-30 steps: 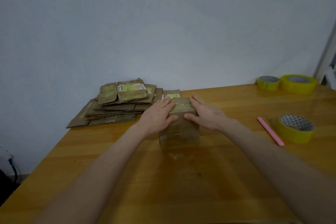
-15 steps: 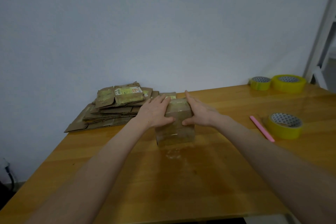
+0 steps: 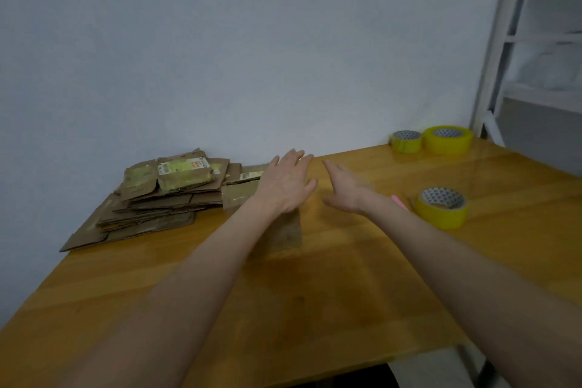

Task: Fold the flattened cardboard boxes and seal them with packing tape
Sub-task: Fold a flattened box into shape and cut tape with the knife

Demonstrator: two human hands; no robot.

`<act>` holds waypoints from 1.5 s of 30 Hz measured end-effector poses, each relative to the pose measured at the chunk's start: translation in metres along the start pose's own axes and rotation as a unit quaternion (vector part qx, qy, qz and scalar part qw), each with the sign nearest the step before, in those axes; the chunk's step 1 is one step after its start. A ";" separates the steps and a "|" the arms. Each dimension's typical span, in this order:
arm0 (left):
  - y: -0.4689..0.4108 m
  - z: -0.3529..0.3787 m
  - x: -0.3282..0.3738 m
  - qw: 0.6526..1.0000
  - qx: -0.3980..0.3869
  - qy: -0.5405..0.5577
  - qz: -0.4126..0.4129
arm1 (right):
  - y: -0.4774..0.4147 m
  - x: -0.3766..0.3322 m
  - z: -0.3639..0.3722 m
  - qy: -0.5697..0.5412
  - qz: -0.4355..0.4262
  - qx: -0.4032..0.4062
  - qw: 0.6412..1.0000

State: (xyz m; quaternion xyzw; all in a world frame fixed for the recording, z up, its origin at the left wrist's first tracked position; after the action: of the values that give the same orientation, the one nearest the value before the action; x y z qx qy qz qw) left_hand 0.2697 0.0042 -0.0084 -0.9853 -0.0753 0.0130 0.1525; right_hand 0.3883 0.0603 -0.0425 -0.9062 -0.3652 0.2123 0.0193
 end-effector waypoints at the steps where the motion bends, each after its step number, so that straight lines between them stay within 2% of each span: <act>1: -0.003 0.002 0.014 1.000 0.008 0.002 0.017 | 0.004 0.009 -0.004 0.025 0.025 0.020 0.999; 4: -0.009 0.010 0.059 0.998 -0.007 0.024 0.052 | 0.022 0.040 -0.013 0.096 0.113 0.052 0.988; 9: -0.014 0.038 0.107 0.994 -0.081 0.054 0.053 | 0.055 0.087 -0.019 0.166 0.227 0.029 0.959; 17: -0.026 0.054 0.132 0.991 -0.106 0.069 0.035 | 0.074 0.125 -0.018 0.221 0.295 -0.014 0.930; 20: -0.030 0.053 0.129 0.991 -0.099 0.086 0.028 | 0.073 0.132 -0.017 0.224 0.296 -0.012 0.929; 25: -0.041 0.041 0.110 0.985 -0.061 0.159 0.011 | 0.063 0.119 -0.037 0.159 0.248 0.083 0.952; 30: -0.048 -0.007 0.070 0.957 0.036 0.282 -0.062 | 0.032 0.073 -0.061 -0.036 0.094 0.210 0.973; 33: -0.050 -0.033 0.032 0.919 0.009 0.365 -0.148 | 0.018 0.037 -0.073 -0.102 0.009 0.244 0.964; 36: -0.041 -0.049 -0.005 0.871 -0.041 0.453 -0.183 | 0.005 -0.001 -0.081 -0.138 -0.045 0.246 0.958; 41: -0.021 -0.066 -0.050 0.799 0.038 0.556 -0.227 | -0.012 -0.048 -0.085 -0.207 -0.132 0.222 0.944; 45: -0.013 -0.072 -0.072 0.751 0.051 0.600 -0.270 | -0.017 -0.067 -0.076 -0.249 -0.171 0.149 0.942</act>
State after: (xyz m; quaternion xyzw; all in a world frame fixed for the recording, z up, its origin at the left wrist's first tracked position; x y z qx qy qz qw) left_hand 0.2003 -0.0160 0.0649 -0.7202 -0.2302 -0.6186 0.2138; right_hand 0.3644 0.0375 0.0549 -0.7350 -0.4721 0.4767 0.0988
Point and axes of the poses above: each hand's wrist, its own y-axis away from the middle knuckle, its own z-axis out of the palm, x = y × z, the point moved 3 cm from there along -y, towards the middle knuckle, and after that the axes turned 13 degrees about -z, right-handed, at the moved point
